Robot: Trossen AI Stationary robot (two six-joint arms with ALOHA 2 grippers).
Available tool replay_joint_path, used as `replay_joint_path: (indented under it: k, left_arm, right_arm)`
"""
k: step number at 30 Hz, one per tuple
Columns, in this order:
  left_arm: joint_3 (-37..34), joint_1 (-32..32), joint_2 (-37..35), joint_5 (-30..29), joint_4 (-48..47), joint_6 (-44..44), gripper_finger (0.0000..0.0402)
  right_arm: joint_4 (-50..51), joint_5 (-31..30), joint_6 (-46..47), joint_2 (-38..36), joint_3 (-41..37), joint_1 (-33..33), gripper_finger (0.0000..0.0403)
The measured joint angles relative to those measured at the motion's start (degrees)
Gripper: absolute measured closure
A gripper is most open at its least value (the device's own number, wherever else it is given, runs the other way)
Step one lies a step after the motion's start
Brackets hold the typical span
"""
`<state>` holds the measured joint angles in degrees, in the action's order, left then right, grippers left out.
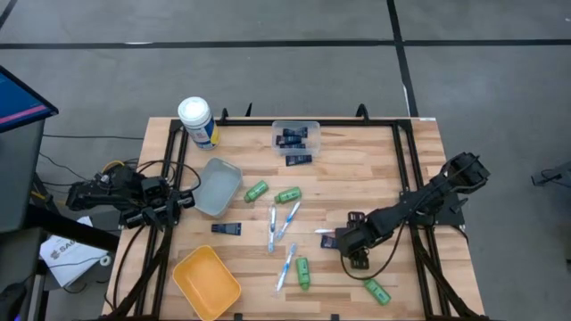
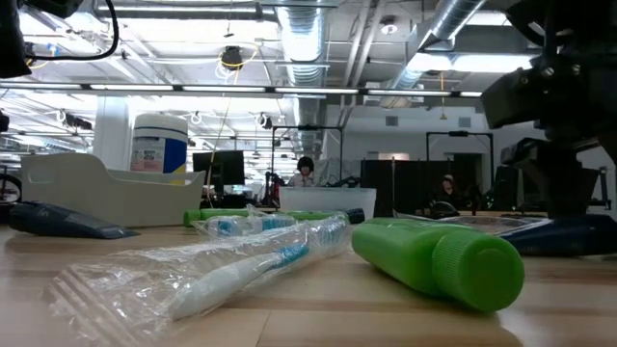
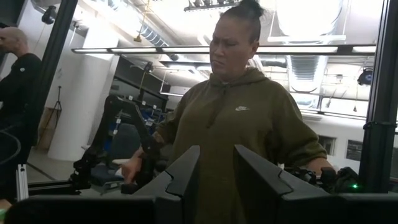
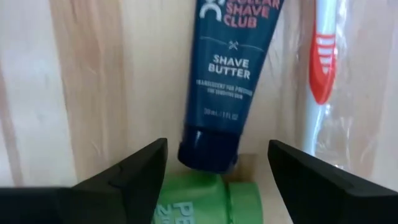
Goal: Pick & Place Travel size toiletries
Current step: Put the blue shave cream into the transparent bin
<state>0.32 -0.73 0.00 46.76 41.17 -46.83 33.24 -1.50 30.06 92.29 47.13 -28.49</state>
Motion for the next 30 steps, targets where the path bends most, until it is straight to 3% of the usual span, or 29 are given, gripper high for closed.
replay_joint_path:
  k: [6,15,23,30]
  left_arm:
    - [0.0,0.0,-0.01,0.0,0.02,0.0,0.0309]
    - [0.0,0.0,-0.01,0.0,0.02,0.0,0.0309]
    - [0.0,0.0,-0.01,0.0,0.0,0.0,0.0309]
    - [0.0,0.0,-0.01,0.0,0.0,0.0,0.0309]
  right_arm:
    - [-1.23,-0.03,0.0,0.0,0.01,0.55,0.0187]
    - [-1.4,0.22,-0.02,-0.03,0.04,0.85,0.0295]
    - [-0.37,2.58,-0.35,-7.18,0.38,2.12,0.0297]
    - [5.96,-7.17,-11.48,-18.36,6.5,12.99,0.0297]
